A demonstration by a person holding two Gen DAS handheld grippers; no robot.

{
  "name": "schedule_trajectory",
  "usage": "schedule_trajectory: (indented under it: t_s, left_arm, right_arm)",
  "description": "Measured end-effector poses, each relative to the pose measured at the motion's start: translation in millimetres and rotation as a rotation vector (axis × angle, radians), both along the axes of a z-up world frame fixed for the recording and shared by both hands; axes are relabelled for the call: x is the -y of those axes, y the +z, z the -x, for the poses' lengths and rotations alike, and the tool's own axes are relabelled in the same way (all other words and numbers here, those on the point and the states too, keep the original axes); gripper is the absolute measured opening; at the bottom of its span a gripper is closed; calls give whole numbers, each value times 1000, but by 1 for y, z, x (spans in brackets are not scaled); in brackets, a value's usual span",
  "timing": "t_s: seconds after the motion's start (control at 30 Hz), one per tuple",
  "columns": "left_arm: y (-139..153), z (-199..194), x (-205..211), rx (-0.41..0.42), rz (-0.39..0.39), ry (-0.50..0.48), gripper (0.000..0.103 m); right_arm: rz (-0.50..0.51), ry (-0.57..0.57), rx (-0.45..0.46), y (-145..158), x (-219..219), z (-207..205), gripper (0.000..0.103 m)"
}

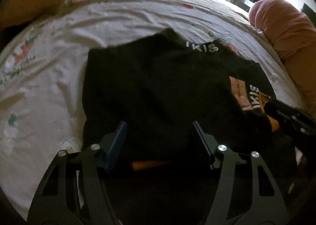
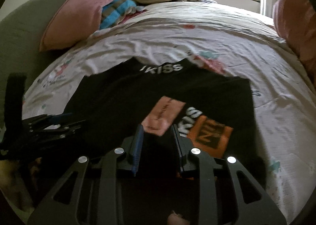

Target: Fold small clothes

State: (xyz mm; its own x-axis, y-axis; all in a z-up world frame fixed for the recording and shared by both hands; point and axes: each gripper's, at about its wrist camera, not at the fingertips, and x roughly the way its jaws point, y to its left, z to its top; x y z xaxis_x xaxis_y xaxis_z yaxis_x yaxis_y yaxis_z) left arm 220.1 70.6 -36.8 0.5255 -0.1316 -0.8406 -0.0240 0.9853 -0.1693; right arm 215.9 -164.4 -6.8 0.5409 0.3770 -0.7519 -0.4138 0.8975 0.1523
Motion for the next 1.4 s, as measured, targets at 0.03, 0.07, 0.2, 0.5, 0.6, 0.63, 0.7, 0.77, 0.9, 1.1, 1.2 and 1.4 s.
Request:
schedule_trajectory:
  t_s: [0.03, 0.07, 0.2, 0.5, 0.6, 0.63, 0.7, 0.77, 0.9, 1.1, 1.2, 1.4]
  left_arm:
    - [-1, 0, -2, -4, 13, 3, 58]
    - [0, 0, -2, -4, 14, 2, 58]
    - [-1, 2, -1, -3, 4, -3, 58]
    - [-2, 2, -2, -2, 6, -4, 58]
    - [-1, 2, -2, -1, 7, -5, 58]
    - [-1, 2, -2, -1, 9, -3, 58]
    - [-1, 2, -1, 0, 11, -2, 58]
    - [1, 3, -1, 5, 10, -1, 58]
    - [6, 4, 0, 21, -7, -3, 58]
    - [13, 8, -4, 38, 1, 11, 63]
    - [17, 10, -5, 49, 11, 16, 67]
    - [27, 17, -8, 82, 21, 34, 80]
  right_arm:
    - [2, 8, -4, -1, -3, 0, 28]
    - [5, 16, -10, -3, -8, 1, 28]
    - [23, 23, -30, -11, -11, -1, 28]
    - [127, -31, -50, -33, 2, -5, 24]
    - [112, -42, -56, -32, 4, -5, 25]
    - [107, -43, -56, -31, 4, -4, 26]
    - [85, -46, -53, -27, 5, -2, 29]
    - [75, -52, -39, -22, 6, 1, 46]
    - [39, -69, -29, -14, 12, 5, 54]
    - [-6, -99, -2, -3, 23, 13, 82]
    - [-16, -105, 18, 3, 26, 17, 92]
    - [-36, -118, 54, 14, 31, 21, 98]
